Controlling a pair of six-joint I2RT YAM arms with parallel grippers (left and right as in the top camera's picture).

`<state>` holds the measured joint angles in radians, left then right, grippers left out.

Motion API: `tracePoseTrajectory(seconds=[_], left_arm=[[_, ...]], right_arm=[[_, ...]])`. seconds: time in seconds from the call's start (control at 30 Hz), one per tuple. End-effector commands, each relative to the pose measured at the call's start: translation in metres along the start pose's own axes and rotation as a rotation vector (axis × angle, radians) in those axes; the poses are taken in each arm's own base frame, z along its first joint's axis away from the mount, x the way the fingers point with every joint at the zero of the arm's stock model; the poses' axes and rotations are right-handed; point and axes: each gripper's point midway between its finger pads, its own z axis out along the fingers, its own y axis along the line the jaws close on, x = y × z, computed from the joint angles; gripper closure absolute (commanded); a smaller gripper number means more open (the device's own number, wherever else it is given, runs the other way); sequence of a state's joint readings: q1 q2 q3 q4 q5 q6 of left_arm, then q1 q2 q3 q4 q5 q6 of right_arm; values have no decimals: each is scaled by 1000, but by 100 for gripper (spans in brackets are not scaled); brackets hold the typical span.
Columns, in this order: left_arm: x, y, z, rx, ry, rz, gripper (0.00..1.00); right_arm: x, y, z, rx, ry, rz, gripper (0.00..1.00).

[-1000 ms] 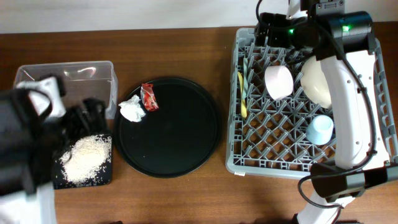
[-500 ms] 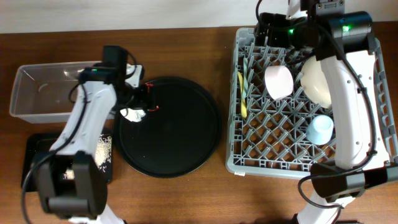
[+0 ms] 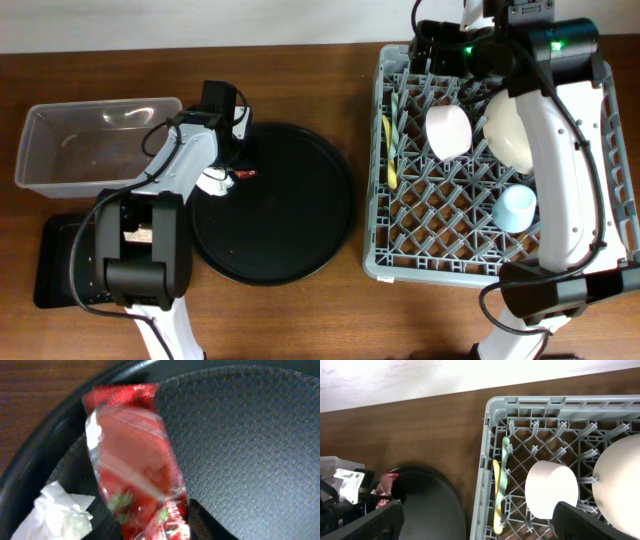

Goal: Sort waste into correct bins and load items into the dishwasher rack
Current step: 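Grasp the red wrapper with the left gripper and drop it in the clear bin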

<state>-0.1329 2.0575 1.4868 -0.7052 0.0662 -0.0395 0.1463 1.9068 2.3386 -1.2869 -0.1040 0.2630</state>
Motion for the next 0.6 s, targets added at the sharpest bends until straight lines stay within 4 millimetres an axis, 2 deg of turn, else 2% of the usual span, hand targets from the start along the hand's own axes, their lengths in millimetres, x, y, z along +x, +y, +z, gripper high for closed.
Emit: tracePoseTrajectory(seconds=[0.0, 0.07, 0.13, 0.2, 0.23, 0.27, 0.37, 0.4, 0.43, 0.47, 0.57], left_arm=[[-15, -1, -14, -9, -31, 17, 99], [-21, -2, -28, -9, -35, 17, 99], [-30, -3, -53, -14, -42, 16, 99], [-44, 5, -94, -65, -77, 10, 99], [-49, 12, -111, -98, -99, 4, 99], [-57, 28, -138, -173, -140, -13, 99], [-66, 68, -182, -290, -222, -77, 99], [-66, 77, -187, -304, -231, -95, 96], [-62, 99, -188, -325, -226, -131, 95], [-59, 111, -183, -330, -210, -154, 95], [-38, 147, -154, -333, -120, -229, 75]], right_arm=[[0, 0, 0, -6, 1, 11, 2], [0, 0, 0, -6, 1, 11, 2], [0, 0, 0, -6, 1, 11, 2], [0, 0, 0, -6, 1, 11, 2], [0, 0, 0, -6, 1, 11, 2], [0, 0, 0, -6, 1, 11, 2], [0, 0, 0, -6, 1, 11, 2], [0, 0, 0, -6, 1, 11, 2], [0, 0, 0, -6, 1, 11, 2], [0, 0, 0, -6, 1, 11, 2], [0, 0, 0, -6, 1, 11, 2]])
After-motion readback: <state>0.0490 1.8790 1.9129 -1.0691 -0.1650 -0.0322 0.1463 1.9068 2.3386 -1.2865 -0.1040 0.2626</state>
